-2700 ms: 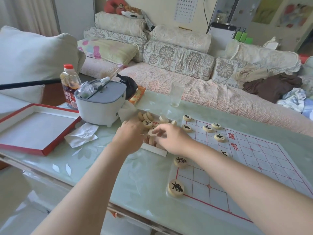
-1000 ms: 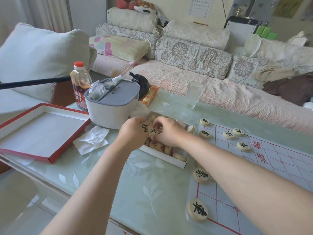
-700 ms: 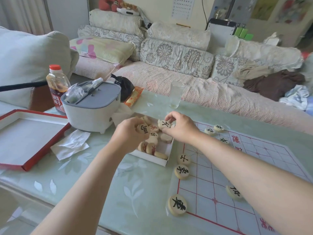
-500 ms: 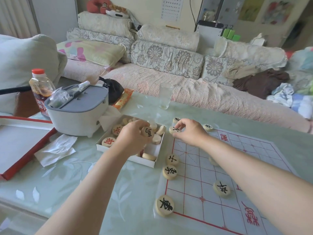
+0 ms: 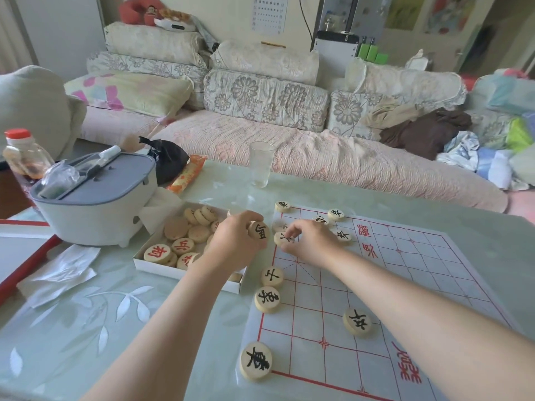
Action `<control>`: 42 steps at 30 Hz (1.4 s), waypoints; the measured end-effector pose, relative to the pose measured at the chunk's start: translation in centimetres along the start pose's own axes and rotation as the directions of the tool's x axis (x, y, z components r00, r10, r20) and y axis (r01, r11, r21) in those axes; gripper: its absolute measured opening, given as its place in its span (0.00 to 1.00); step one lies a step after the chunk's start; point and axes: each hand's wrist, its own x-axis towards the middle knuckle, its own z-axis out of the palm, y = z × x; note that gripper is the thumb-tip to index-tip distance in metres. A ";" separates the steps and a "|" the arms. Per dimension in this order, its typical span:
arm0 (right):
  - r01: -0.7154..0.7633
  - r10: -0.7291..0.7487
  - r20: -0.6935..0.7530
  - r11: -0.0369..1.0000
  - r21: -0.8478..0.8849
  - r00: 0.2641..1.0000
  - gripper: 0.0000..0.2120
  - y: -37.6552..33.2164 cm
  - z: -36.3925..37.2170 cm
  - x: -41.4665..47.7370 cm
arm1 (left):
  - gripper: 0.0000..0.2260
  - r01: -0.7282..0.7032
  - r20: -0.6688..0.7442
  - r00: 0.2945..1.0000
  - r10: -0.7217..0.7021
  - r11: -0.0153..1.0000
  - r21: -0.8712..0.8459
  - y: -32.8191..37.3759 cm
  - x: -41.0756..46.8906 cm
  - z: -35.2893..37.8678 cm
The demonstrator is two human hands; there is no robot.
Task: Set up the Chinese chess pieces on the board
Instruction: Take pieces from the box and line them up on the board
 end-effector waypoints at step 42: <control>-0.131 0.131 -0.018 0.991 -0.039 0.991 0.05 0.0 1.5 10.8 | 0.19 -0.064 0.131 0.991 0.010 0.910 0.410 -3.5 1.0 -1.1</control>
